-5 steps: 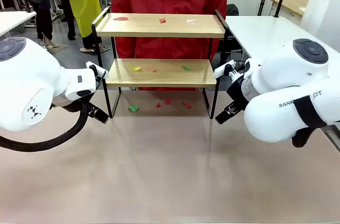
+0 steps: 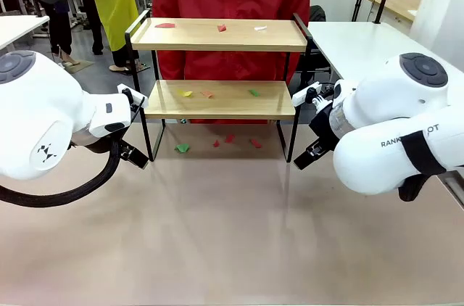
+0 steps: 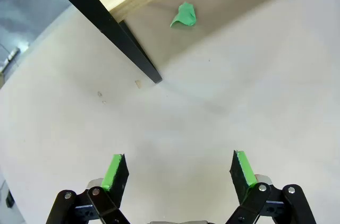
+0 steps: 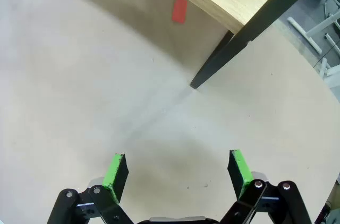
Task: Clean the shelf.
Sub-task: Pick up the Duster handed by the human.
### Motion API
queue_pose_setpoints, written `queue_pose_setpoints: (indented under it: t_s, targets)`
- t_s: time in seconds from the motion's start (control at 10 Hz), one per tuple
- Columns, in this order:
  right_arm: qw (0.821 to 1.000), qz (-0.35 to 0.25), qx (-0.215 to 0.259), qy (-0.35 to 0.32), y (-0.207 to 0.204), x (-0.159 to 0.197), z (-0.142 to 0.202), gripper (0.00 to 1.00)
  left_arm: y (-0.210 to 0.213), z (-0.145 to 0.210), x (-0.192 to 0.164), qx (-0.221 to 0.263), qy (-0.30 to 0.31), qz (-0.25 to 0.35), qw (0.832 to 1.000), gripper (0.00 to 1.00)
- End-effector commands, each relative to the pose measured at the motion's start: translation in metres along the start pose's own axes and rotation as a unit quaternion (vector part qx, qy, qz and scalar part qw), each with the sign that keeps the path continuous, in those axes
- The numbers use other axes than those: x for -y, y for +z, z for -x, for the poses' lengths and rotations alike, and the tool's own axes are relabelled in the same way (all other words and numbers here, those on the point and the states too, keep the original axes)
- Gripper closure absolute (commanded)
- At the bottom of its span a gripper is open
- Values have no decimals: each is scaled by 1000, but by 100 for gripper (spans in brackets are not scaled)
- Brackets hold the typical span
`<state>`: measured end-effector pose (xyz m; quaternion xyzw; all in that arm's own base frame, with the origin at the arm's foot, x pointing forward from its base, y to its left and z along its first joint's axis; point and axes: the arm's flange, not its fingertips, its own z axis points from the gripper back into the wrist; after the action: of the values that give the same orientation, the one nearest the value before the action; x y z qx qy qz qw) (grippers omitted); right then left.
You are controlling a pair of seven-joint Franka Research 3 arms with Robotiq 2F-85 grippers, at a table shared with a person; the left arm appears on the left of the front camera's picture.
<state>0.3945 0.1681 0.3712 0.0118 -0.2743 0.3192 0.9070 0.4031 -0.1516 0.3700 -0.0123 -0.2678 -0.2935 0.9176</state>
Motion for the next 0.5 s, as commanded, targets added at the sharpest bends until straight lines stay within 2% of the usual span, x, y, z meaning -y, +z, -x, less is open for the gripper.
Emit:
queue_pose_setpoints:
  t_s: [0.0, 0.4]
  targets:
    - [1000, 0, 0, 0, 0, 0, 0, 0, 0, 0, 0, 0, 0, 0, 1000, 0]
    - [1000, 0, 0, 0, 0, 0, 0, 0, 0, 0, 0, 0, 0, 0, 1000, 0]
